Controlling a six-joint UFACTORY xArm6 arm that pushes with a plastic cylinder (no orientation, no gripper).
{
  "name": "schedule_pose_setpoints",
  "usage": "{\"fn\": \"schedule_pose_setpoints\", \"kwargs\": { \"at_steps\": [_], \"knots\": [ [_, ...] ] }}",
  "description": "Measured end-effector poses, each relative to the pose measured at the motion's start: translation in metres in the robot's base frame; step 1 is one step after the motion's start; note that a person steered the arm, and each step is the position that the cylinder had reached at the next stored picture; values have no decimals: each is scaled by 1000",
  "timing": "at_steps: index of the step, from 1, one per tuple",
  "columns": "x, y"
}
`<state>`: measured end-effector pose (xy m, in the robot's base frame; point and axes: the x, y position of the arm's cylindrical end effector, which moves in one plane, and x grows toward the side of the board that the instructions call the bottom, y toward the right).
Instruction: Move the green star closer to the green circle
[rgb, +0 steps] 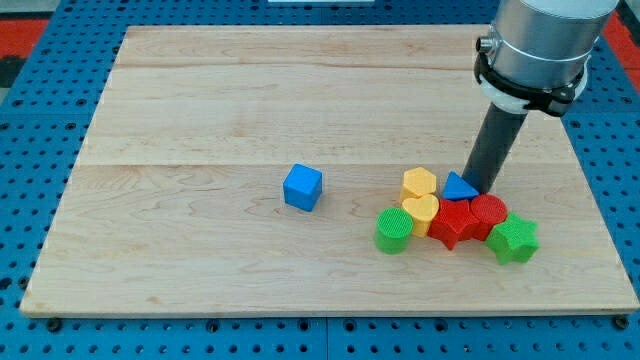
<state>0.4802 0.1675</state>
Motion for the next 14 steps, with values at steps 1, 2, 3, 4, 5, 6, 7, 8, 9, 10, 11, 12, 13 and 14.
{"fn": "schedule_pose_setpoints", "kwargs": {
  "at_steps": [1, 2, 3, 4, 5, 6, 7, 8, 9, 10, 11, 12, 13, 14],
  "knots": [
    [3, 52],
    [22, 74],
    [46, 74],
    [61, 72],
    [72, 51],
    [79, 17],
    [83, -15],
    [84, -37],
    [87, -38],
    [87, -36],
    [88, -31],
    [93, -19],
    [94, -13],
    [109, -37]
  ]
}}
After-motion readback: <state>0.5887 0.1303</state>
